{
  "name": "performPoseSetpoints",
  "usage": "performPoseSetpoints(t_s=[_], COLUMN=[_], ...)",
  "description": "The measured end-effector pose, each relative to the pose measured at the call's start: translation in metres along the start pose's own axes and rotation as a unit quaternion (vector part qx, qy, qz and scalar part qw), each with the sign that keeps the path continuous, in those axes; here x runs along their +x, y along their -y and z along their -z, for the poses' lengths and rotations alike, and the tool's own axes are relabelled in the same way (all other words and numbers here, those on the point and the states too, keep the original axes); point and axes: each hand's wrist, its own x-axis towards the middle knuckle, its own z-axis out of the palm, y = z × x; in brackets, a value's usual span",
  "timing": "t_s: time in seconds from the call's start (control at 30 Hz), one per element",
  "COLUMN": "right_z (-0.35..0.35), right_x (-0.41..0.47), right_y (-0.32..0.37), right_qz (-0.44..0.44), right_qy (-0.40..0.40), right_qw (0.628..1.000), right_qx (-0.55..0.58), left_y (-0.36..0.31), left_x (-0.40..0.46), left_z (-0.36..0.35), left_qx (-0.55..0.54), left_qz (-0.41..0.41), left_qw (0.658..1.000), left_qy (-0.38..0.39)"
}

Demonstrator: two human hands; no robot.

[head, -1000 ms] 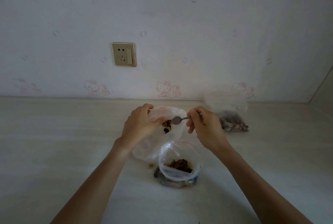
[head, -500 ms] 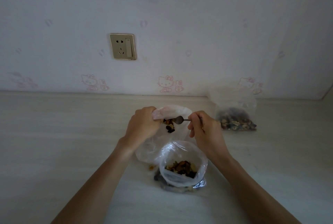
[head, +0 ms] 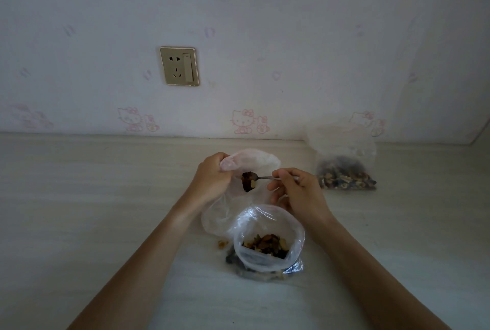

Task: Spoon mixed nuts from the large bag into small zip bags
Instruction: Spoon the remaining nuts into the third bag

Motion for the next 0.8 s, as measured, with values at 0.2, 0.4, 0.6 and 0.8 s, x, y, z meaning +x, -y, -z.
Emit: performPoseSetpoints(t_s=[0.2, 0.4, 0.6, 0.8], right_z=[0.003, 0.008, 0.01, 0.008], right_x=[0.003, 0.0, -0.001, 0.001], right_y=[0.001, 0.008, 0.011, 0.005], right_qz=[-0.073, -0.083, -0.038, -0.085], right_qy=[0.004, 0.017, 0.02, 0.029], right_qw=[0.994, 0.993, 0.999, 0.992], right_qx=[0.086, 0.087, 0.022, 0.087], left_y=[0.002, 0.009, 0.015, 0.013], left_x=[0.002, 0.005, 0.006, 0.002], left_z=[-0.004, -0.009, -0.005, -0.011], left_qx=[-0.02, 0.075, 0.07, 0.026], left_qz=[0.023, -0.056, -0.092, -0.093], left_qw=[1.0, 0.995, 0.992, 0.995], left_qy=[0.003, -0.033, -0.05, -0.037])
